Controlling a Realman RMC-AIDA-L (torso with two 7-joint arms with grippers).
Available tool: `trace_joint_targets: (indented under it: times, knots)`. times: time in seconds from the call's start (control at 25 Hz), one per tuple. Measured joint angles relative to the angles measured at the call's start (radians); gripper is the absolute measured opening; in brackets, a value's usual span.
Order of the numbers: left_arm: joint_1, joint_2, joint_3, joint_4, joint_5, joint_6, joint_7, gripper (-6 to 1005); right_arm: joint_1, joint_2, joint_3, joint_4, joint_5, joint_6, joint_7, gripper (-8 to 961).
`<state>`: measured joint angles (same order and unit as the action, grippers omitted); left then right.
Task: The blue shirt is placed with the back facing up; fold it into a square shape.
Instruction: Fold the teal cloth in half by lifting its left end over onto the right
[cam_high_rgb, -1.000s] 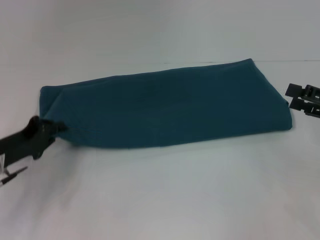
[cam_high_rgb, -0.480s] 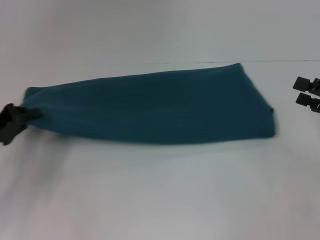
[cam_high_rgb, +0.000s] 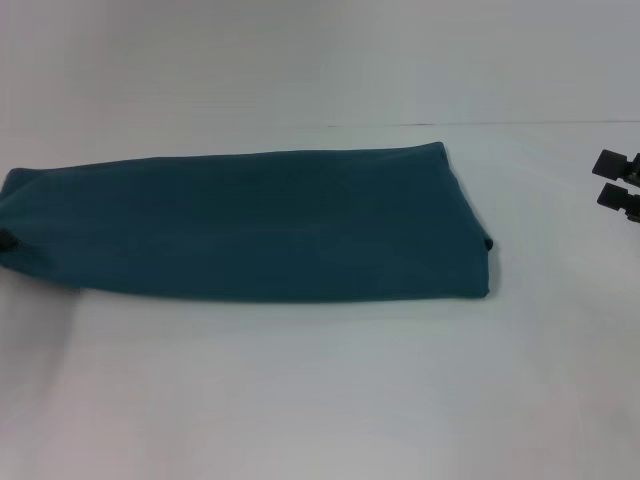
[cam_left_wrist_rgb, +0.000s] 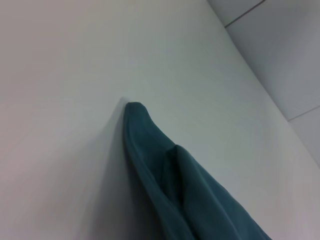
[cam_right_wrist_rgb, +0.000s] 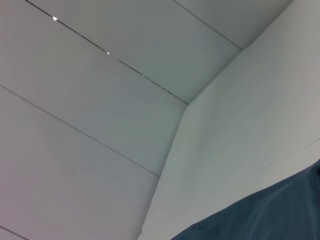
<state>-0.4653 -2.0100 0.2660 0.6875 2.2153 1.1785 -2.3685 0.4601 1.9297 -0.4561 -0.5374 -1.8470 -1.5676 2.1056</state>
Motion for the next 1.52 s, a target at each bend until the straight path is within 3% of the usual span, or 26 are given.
trace_joint_targets:
  times: [0.6,1.0,1.16,1.36,1.4,1.44,1.52]
  knots:
    - [-0.080,-0.006,0.016,0.007,-0.078,0.136,0.026,21,-0.003,0.003,0.002,0.007,0.000,0.002,-0.017,942]
    - [-0.179,-0.021,0.127,0.015,-0.194,0.229,0.041,21,-0.004,0.011,0.002,0.007,0.000,0.001,-0.018,944]
    - [-0.213,-0.052,0.191,0.020,-0.259,0.238,0.045,20,-0.005,0.011,0.002,0.007,0.000,0.001,-0.018,943]
    - [-0.267,-0.119,0.265,0.015,-0.296,0.195,0.090,20,-0.006,0.011,0.002,0.007,-0.002,0.001,-0.018,943]
    - [-0.267,-0.119,0.265,0.015,-0.296,0.195,0.090,20,-0.007,0.011,0.002,0.007,-0.002,0.001,-0.018,943]
    - [-0.294,-0.149,0.312,-0.001,-0.301,0.152,0.124,20,-0.007,0.011,0.002,0.008,-0.002,0.001,-0.018,943]
    - [-0.311,-0.155,0.354,-0.029,-0.309,0.124,0.140,20,-0.008,0.011,0.002,0.008,-0.003,0.001,-0.018,943]
